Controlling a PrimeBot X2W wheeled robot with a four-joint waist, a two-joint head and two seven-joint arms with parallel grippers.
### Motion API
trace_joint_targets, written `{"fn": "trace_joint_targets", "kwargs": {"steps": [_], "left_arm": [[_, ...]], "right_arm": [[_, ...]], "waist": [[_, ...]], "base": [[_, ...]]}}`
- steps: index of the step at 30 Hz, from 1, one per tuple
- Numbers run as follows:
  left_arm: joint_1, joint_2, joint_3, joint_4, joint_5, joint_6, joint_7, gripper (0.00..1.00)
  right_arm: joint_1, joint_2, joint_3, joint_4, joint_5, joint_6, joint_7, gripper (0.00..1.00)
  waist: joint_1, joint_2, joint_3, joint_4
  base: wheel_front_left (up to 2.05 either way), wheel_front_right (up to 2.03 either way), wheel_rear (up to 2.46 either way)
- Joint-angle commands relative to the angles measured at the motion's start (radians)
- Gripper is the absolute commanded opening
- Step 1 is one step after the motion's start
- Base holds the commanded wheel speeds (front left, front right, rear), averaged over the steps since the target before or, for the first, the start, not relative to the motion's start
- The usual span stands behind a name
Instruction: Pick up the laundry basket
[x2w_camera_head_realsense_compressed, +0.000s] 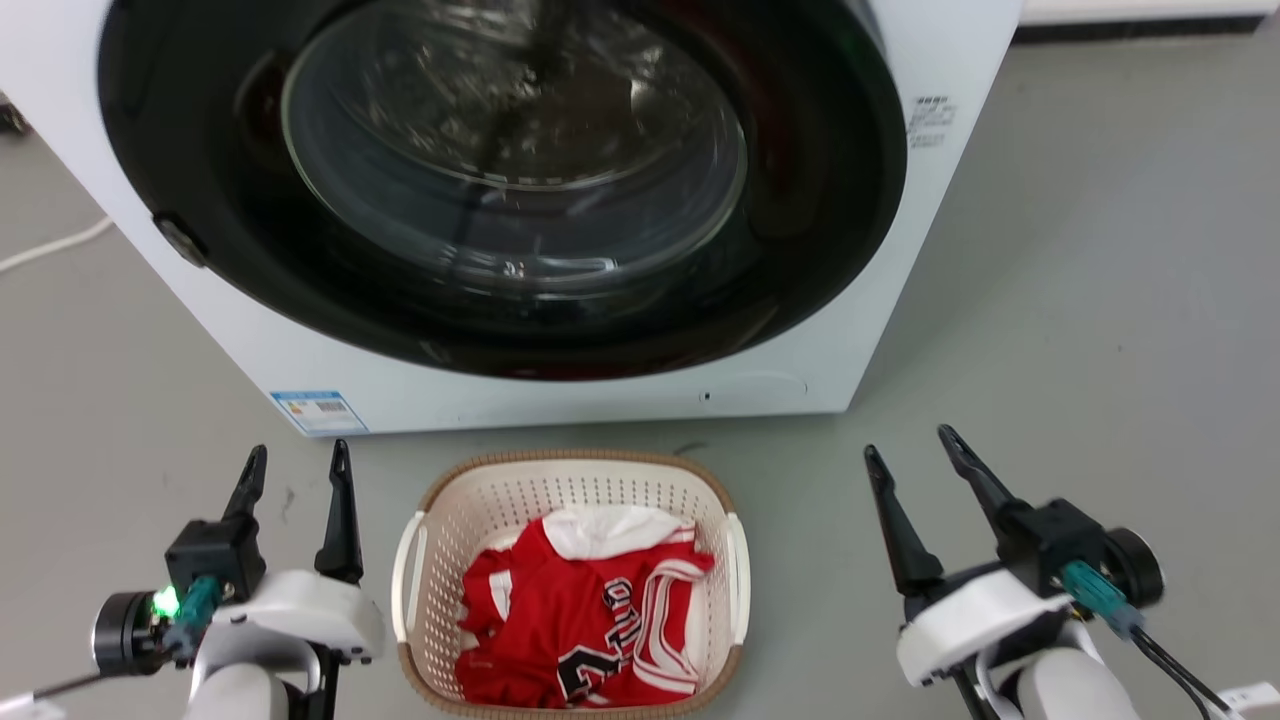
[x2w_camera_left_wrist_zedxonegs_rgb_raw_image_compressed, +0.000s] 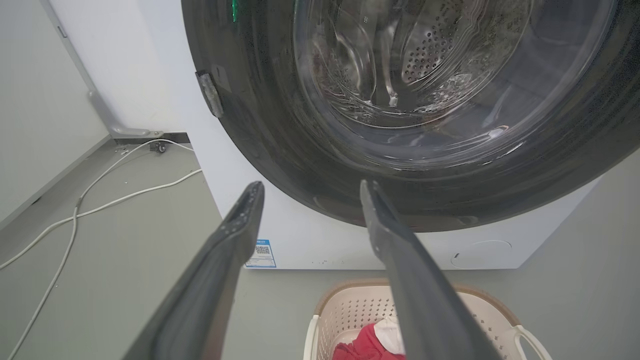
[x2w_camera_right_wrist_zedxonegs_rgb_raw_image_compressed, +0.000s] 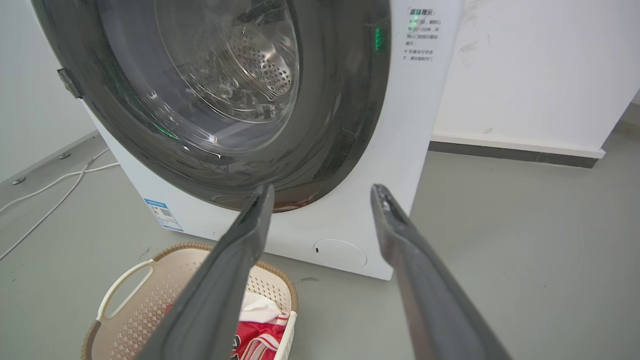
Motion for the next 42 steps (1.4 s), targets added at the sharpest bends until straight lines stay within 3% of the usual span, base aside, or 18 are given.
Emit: {"fn": "trace_joint_targets", "kwargs": {"steps": [1,7,19,29,42], "left_arm": [[-0.02,0.005,0.002,0.014,0.002,-0.003,-0.002,1.0],[-0.146,0.051,-0.012,0.223,-0.016,-0.027,-0.002,1.0],[-0.323,0.109,-0.073,0.473,-0.025,-0.036,-0.002,1.0],[-0.435,0.109,-0.129,0.643,-0.058,-0.038,-0.002,1.0],[-0.547,0.115,-0.177,0.764,-0.096,-0.038,-0.002,1.0]], "right_arm": [[-0.019,-0.002,0.007,0.01,-0.005,-0.001,-0.002,1.0],[-0.127,-0.002,0.075,0.142,0.011,-0.001,-0.002,1.0],[-0.314,-0.001,0.224,0.425,0.067,-0.001,-0.002,1.0],[-0.452,-0.001,0.356,0.637,0.167,-0.001,-0.002,1.0],[-0.575,-0.001,0.443,0.778,0.252,-0.001,-0.002,1.0]], "waist": [[-0.0001,0.0,0.031,-0.001],[-0.0001,0.0,0.123,-0.002],[-0.0001,0.0,0.27,0.003],[-0.0001,0.0,0.381,0.015],[-0.0001,0.0,0.509,0.033]], "base": [[0.0,0.0,0.0],[0.0,0.0,0.0],[0.0,0.0,0.0],[0.0,0.0,0.0],[0.0,0.0,0.0]]}}
